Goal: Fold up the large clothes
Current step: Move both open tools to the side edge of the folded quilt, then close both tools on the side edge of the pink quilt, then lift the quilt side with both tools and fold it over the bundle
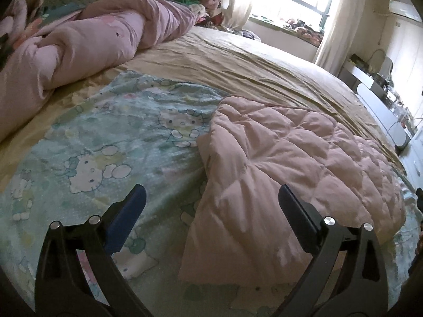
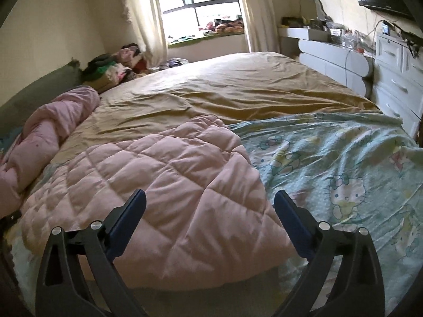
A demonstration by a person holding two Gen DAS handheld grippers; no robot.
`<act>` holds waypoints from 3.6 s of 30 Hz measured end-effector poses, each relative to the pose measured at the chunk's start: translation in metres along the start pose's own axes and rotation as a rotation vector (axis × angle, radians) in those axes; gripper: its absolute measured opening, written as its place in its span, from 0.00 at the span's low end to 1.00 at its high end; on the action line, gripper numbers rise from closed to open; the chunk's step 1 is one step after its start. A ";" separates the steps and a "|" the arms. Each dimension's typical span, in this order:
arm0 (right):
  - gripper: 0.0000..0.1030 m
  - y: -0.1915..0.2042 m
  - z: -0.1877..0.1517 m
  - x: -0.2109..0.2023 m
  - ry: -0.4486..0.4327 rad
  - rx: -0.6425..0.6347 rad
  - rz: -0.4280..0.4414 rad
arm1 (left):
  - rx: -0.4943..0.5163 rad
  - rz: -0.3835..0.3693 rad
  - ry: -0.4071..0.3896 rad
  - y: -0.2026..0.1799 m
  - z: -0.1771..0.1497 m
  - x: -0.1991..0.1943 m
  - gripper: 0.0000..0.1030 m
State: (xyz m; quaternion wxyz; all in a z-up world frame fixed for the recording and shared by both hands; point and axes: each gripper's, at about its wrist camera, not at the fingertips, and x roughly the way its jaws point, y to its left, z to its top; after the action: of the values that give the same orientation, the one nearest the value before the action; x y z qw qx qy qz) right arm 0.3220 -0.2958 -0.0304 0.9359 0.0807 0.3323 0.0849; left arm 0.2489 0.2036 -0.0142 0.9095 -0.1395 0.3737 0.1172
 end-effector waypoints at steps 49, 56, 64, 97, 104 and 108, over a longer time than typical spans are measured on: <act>0.96 -0.071 -0.056 0.058 0.337 0.408 0.240 | -0.049 -0.035 0.151 0.007 -0.053 0.004 0.91; 0.96 -0.082 -0.049 0.086 0.396 0.502 0.286 | -0.261 -0.239 0.272 0.026 -0.055 0.031 0.91; 0.96 -0.087 -0.039 0.106 0.404 0.528 0.329 | -0.431 -0.382 0.359 0.032 -0.043 0.070 0.91; 0.30 0.097 0.026 -0.043 0.000 -0.214 0.212 | -0.020 -0.272 -0.049 -0.028 0.034 -0.006 0.33; 0.29 0.130 0.019 -0.085 -0.055 -0.308 0.255 | -0.027 -0.292 -0.078 -0.013 0.029 -0.028 0.33; 0.29 0.131 0.009 -0.096 -0.051 -0.319 0.250 | -0.021 -0.302 -0.073 -0.007 0.018 -0.041 0.33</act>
State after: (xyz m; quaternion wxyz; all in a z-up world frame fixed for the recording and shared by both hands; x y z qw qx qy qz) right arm 0.2406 -0.1900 0.0624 0.9271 -0.0257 0.2781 0.2499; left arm 0.2346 0.1984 0.0281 0.9282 -0.1995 0.3138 -0.0120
